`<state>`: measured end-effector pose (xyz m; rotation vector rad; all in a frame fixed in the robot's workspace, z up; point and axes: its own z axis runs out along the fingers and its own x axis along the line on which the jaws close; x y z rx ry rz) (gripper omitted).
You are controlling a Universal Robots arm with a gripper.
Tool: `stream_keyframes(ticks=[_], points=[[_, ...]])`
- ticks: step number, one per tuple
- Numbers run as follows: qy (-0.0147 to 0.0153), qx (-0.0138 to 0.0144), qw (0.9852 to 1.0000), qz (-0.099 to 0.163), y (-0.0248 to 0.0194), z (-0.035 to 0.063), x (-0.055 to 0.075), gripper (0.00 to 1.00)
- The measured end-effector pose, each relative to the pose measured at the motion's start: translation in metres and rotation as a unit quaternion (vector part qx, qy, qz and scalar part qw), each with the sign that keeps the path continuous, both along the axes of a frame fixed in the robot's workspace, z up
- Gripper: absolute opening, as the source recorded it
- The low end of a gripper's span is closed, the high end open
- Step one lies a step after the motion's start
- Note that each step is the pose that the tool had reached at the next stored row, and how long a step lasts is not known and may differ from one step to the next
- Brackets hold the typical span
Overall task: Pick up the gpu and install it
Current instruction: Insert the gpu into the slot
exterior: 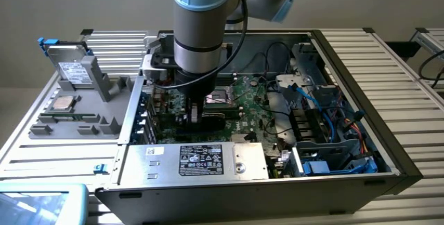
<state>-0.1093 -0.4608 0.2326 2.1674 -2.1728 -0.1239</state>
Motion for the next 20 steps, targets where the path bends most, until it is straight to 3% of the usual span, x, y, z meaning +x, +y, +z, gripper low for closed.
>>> stream_keyframes(ticks=[3, 6, 11, 20], points=[[0.0, 0.0, 1.0, 0.0, 0.0001, 0.0006, 0.0, 0.42], [0.0, -0.0001, 1.0, 0.0, 0.0001, 0.0045, 0.0, 0.42], [-0.0002, -0.0008, 1.0, 0.0, 0.0001, 0.0254, 0.0, 0.42], [-0.0009, -0.0104, 0.9999, 0.0, 0.0003, 0.0565, 0.0, 0.42]])
